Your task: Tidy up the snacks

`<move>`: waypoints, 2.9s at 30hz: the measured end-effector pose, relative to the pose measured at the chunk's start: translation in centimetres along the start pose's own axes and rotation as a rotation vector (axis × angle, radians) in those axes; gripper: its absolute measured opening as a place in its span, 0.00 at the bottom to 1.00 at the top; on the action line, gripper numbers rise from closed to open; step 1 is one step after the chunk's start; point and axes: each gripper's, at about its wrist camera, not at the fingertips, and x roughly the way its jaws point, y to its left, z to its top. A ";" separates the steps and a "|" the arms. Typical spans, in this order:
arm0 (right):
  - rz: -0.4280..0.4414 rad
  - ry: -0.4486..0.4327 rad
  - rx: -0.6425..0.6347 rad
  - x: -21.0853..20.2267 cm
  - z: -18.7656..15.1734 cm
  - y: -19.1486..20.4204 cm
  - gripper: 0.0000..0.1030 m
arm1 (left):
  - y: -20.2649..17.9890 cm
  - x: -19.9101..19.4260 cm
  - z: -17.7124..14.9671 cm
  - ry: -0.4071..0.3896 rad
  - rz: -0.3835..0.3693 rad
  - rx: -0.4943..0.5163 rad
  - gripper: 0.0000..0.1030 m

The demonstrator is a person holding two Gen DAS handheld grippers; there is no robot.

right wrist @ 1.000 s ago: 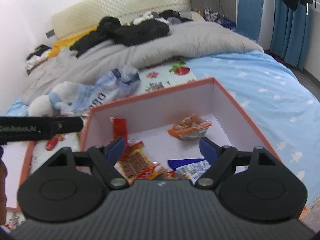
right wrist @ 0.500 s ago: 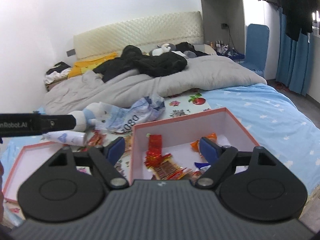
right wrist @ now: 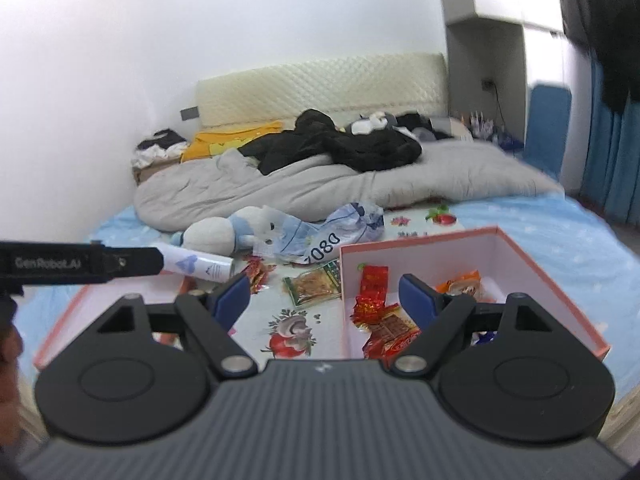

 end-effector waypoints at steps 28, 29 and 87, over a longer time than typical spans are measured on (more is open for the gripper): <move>0.107 0.151 -0.094 5.9 -9.7 6.9 0.80 | 9.7 7.4 -10.1 0.171 0.095 -0.191 0.65; 0.105 0.153 -0.097 6.5 -9.8 6.9 0.80 | 9.9 8.2 -9.9 0.172 0.093 -0.185 0.65; -0.097 0.226 0.018 37.3 -9.6 6.2 0.04 | 12.0 46.0 -1.6 0.191 0.214 0.182 0.42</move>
